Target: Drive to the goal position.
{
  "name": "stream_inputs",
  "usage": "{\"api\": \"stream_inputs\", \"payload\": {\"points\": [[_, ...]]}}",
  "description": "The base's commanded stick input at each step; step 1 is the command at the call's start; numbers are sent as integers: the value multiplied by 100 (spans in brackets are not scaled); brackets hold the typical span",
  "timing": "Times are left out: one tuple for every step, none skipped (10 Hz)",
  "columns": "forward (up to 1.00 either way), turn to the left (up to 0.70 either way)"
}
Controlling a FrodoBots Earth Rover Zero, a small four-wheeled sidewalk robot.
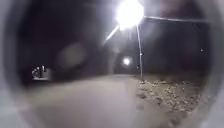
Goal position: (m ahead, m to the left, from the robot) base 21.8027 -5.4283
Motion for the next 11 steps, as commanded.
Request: {"api": "stream_inputs", "payload": {"points": [[100, -40], [100, -40], [100, -40], [100, -40], [100, -40], [100, -40], [100, -40], [100, -40], [100, -5], [100, 0], [100, 0]]}}
